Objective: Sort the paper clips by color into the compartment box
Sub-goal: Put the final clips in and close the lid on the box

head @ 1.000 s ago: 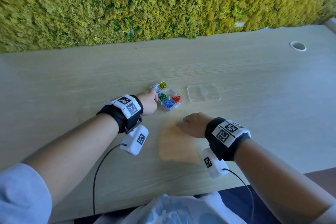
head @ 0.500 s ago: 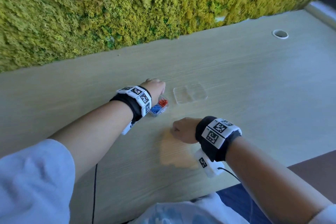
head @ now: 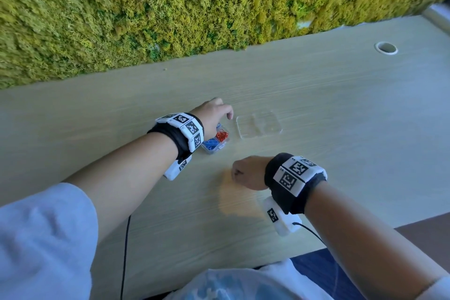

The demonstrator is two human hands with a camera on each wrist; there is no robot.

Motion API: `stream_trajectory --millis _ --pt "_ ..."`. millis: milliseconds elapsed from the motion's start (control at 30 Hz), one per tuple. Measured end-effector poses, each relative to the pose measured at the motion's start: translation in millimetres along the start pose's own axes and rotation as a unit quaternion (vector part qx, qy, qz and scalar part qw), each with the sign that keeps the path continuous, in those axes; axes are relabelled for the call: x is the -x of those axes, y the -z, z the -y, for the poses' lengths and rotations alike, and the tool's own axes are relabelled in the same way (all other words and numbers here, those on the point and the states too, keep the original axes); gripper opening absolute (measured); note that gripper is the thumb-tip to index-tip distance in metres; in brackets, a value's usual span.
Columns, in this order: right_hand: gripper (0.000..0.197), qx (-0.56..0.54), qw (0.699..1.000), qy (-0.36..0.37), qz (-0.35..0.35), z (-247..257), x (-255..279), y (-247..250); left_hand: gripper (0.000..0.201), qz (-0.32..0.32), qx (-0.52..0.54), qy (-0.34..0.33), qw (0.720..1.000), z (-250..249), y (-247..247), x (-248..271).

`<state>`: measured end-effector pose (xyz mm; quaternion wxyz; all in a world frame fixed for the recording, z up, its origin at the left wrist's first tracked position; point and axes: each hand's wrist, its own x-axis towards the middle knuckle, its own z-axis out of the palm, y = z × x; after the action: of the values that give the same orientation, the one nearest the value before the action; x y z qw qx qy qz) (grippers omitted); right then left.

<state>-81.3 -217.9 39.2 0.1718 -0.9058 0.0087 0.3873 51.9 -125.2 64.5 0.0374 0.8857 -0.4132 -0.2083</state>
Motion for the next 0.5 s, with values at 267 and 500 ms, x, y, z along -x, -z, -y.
stream_trajectory --millis 267,500 --pt "0.031 -0.042 0.999 -0.017 0.008 -4.3 1.6 18.5 0.077 0.010 0.044 0.060 0.997 30.1 -7.3 17.2" --pt "0.035 0.075 0.986 -0.044 -0.144 8.5 -17.7 77.3 0.084 -0.006 0.065 0.086 0.994 43.4 -17.0 27.6"
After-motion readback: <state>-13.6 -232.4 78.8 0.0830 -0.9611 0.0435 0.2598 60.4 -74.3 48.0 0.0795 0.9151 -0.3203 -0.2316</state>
